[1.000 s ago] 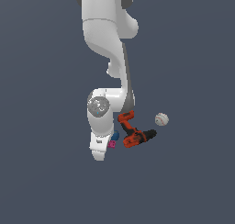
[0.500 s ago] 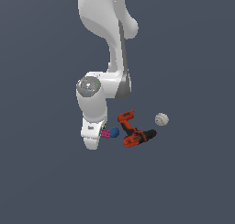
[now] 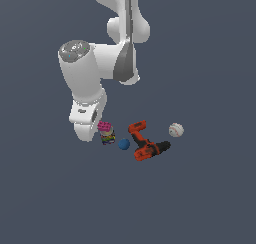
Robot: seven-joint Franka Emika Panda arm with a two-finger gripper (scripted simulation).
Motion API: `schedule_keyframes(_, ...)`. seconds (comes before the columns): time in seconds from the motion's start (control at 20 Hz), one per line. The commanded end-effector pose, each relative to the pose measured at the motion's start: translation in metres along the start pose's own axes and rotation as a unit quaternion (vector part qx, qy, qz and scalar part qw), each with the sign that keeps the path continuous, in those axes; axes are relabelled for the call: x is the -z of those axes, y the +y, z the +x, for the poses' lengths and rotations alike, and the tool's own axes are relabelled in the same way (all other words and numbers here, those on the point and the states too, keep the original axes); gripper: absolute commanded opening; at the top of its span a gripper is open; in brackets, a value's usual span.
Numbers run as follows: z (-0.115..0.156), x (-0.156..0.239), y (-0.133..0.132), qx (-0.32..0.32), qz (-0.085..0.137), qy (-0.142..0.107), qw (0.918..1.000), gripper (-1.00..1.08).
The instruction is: Pick up a designated object from a clutter of objects.
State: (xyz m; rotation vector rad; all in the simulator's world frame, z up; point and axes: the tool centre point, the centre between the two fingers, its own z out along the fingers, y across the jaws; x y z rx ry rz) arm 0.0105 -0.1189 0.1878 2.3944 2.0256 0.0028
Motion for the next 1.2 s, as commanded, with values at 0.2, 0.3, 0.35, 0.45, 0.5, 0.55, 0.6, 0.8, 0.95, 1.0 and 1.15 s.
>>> schedule_keyframes(0.2, -0.029, 0.066, -0.020, 0.001, 0.001, 0.002, 1.0000, -1.00)
schedule_keyframes(0.3, -0.037, 0.085, -0.026, 0.002, 0.001, 0.002, 1.0000, -1.00)
schedule_keyframes(0.35, -0.041, 0.093, -0.028, 0.002, 0.001, 0.002, 1.0000, -1.00)
schedule_keyframes(0.45, -0.048, 0.109, -0.032, 0.002, 0.001, 0.002, 1.0000, -1.00)
schedule_keyframes(0.5, -0.051, 0.116, -0.034, 0.002, 0.002, 0.002, 1.0000, -1.00)
schedule_keyframes(0.55, -0.054, 0.123, -0.036, 0.002, 0.002, 0.002, 1.0000, -1.00)
schedule_keyframes(0.6, -0.057, 0.129, -0.038, 0.002, 0.002, 0.002, 1.0000, -1.00)
schedule_keyframes(0.8, -0.066, 0.149, -0.042, 0.002, 0.002, 0.002, 1.0000, -1.00)
schedule_keyframes(0.95, -0.070, 0.158, -0.044, 0.003, 0.002, 0.002, 1.0000, -1.00)
schedule_keyframes(1.0, -0.071, 0.160, -0.045, 0.003, 0.002, 0.002, 1.0000, -1.00)
schedule_keyframes(1.15, -0.072, 0.162, -0.045, 0.003, 0.002, 0.002, 1.0000, -1.00)
